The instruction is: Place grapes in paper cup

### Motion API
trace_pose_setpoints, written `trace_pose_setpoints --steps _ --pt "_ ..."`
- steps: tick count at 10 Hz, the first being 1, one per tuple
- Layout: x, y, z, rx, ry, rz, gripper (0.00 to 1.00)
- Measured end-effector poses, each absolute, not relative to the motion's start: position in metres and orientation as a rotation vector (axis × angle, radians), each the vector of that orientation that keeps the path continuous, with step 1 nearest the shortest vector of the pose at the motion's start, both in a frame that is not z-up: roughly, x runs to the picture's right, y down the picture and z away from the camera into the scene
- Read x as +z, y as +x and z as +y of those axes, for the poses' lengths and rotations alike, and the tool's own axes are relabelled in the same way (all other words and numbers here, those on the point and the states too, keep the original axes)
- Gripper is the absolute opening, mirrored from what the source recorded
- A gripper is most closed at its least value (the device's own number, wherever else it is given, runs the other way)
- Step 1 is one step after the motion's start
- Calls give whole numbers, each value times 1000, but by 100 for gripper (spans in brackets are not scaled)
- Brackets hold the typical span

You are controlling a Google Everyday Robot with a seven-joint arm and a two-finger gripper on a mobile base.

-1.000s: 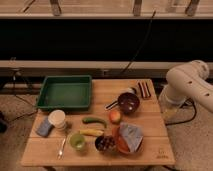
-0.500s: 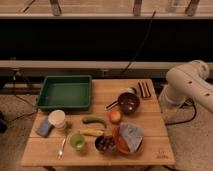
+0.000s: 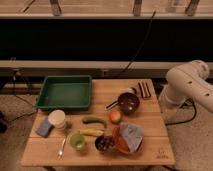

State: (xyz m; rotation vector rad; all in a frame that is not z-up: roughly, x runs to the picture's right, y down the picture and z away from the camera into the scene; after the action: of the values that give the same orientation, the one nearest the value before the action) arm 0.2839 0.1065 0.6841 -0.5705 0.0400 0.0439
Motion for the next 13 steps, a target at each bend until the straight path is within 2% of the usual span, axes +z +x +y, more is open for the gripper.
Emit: trace_pose_setpoints --steps 4,7,13 --pt "684 282 108 36 -568 38 65" --pt "677 254 127 -43 -562 0 65" --pt "677 107 200 -240 -567 -115 65"
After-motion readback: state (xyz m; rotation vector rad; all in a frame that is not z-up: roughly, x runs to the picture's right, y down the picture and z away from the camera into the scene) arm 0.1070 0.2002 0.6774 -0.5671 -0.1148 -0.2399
